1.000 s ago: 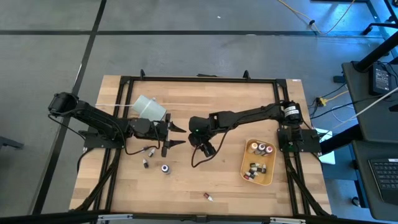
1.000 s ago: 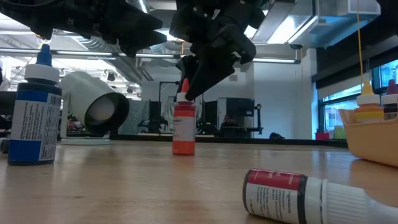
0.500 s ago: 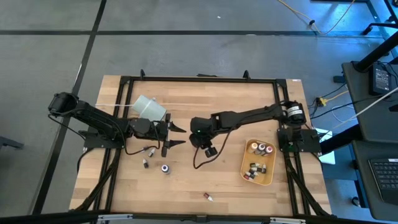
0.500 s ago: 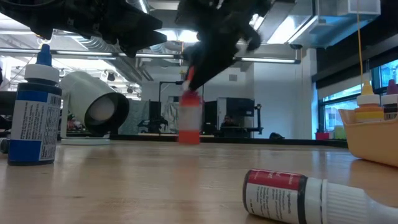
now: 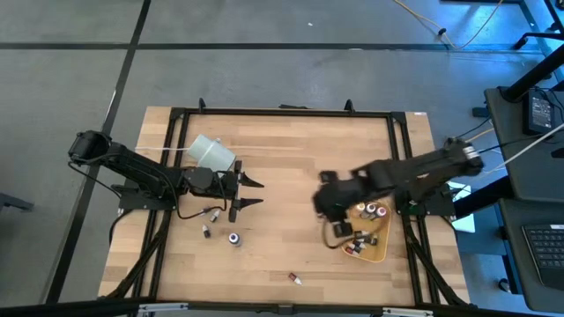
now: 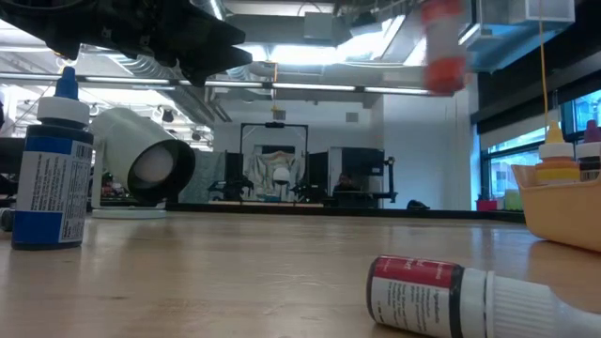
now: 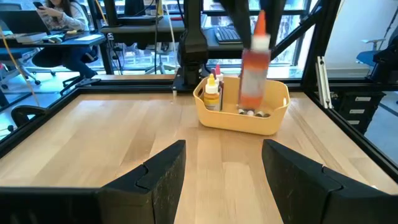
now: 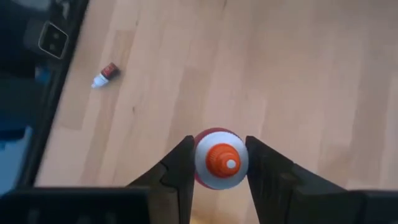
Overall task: Pick & Place food coloring
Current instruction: Put the large orange food coloring bottle into the yellow bin
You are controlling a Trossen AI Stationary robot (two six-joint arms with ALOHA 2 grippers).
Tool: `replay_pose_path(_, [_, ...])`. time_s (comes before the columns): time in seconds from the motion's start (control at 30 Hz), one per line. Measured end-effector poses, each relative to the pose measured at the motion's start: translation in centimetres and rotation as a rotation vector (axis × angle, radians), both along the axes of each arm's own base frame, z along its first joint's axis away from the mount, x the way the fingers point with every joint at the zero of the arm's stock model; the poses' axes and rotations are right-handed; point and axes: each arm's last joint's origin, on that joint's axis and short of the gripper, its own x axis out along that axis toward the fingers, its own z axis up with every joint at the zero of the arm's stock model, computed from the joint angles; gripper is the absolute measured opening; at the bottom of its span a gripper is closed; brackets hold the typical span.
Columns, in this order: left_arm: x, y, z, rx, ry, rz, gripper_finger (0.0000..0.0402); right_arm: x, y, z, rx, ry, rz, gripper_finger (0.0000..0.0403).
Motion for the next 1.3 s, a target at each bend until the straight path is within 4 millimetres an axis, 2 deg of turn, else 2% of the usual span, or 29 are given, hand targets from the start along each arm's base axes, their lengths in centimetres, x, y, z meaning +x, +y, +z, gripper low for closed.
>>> replay_pose_path(0.07, [0.0,0.0,0.0,0.0,0.0,0.0,0.0208,-2.3,0.7,0.4,0.018,-0.008,-0.067,0.012])
replay_pose_path(0.13, [0.0,0.0,0.0,0.0,0.0,0.0,0.0207,-4.8,1.0,-0.1,0.039,0.006,-0.154,0.012])
replay_pose_path(0.33, [0.0,0.0,0.0,0.0,0.0,0.0,0.0208,-11.7,1.1,-3.2,0.086,-0.017,-0.389,0.012])
replay_pose_path(0.53, [0.0,0.0,0.0,0.001,0.0,0.005,0.0207,-15.9,1.0,-6.5,0.159,0.005,-0.52,0.012])
replay_pose_path(0.67, [0.0,0.0,0.0,0.001,0.0,0.005,0.0207,-17.1,1.1,-8.3,0.14,0.011,-0.55,0.012])
replay_pose_path(0.9, [0.0,0.0,0.0,0.001,0.0,0.006,0.0207,-17.9,1.3,-10.8,0.104,0.044,-0.572,0.012])
replay_pose_path(1.0, [0.0,0.0,0.0,0.001,-0.001,0.007,0.0207,-17.9,1.4,-11.5,0.095,0.024,-0.571,0.012])
replay_pose_path(1.2, [0.0,0.0,0.0,0.001,-0.001,0.007,0.0208,-18.1,1.1,-12.4,0.071,0.035,-0.572,0.0151])
replay_pose_path(1.3, [0.0,0.0,0.0,0.002,-0.001,0.007,0.0207,-18.2,1.1,-12.6,0.071,0.051,-0.564,0.0147])
